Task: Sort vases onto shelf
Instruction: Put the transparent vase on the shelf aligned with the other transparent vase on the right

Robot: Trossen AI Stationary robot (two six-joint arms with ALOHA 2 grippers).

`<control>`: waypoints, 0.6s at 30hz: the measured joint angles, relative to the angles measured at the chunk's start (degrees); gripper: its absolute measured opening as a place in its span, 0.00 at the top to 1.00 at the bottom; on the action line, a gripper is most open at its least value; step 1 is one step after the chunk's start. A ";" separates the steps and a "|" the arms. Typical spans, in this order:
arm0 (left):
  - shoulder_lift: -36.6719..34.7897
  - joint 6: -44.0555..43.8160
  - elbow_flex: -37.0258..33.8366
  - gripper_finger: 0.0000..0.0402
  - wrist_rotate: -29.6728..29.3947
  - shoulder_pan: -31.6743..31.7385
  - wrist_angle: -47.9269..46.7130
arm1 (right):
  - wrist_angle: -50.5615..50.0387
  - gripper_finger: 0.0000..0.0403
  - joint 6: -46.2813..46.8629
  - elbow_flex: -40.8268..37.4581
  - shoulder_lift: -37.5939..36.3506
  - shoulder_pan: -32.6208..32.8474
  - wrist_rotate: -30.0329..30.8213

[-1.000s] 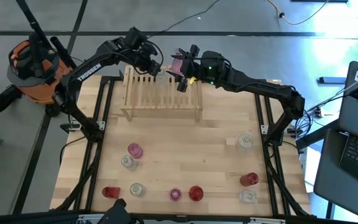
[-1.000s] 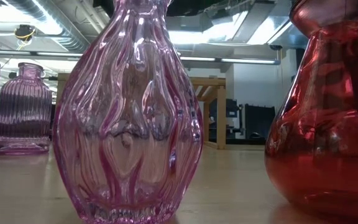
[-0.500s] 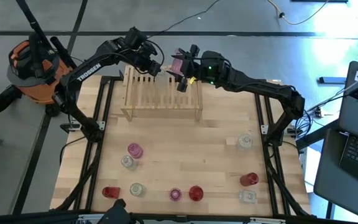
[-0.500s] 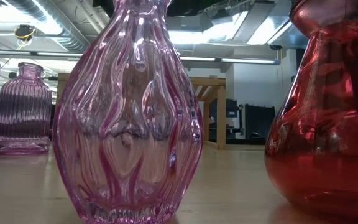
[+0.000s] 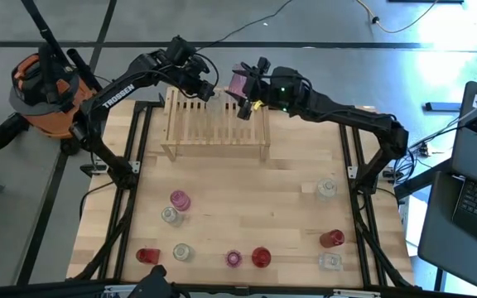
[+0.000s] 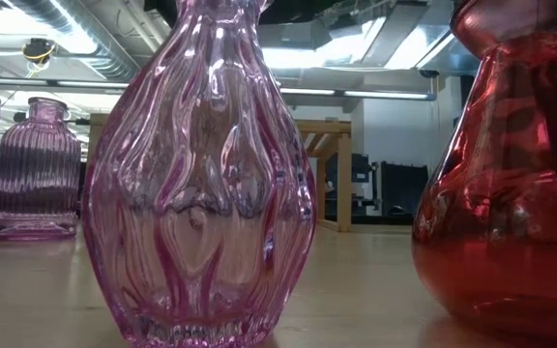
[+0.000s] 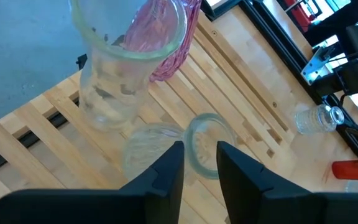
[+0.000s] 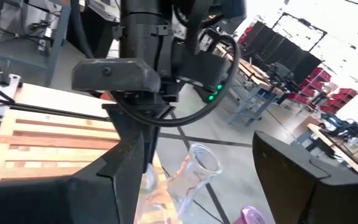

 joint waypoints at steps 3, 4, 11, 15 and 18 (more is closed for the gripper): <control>0.00 -0.14 0.00 0.78 -0.01 0.00 -0.08 | -0.09 0.38 -0.64 0.00 -0.39 0.00 0.66; 0.00 -0.21 0.00 0.78 -0.02 0.00 -0.13 | -0.16 0.38 -0.76 0.00 -0.39 0.00 0.84; 0.00 -0.98 0.00 0.78 -0.02 0.00 -0.15 | -0.53 0.38 -0.96 0.00 -0.72 0.00 0.86; 0.00 0.24 0.00 0.78 -0.06 0.00 -0.24 | -0.76 0.38 -0.98 0.00 -0.70 0.00 0.86; 0.00 0.52 0.00 0.78 -0.62 0.04 -1.02 | -0.70 0.38 -0.98 0.00 -0.70 0.00 0.86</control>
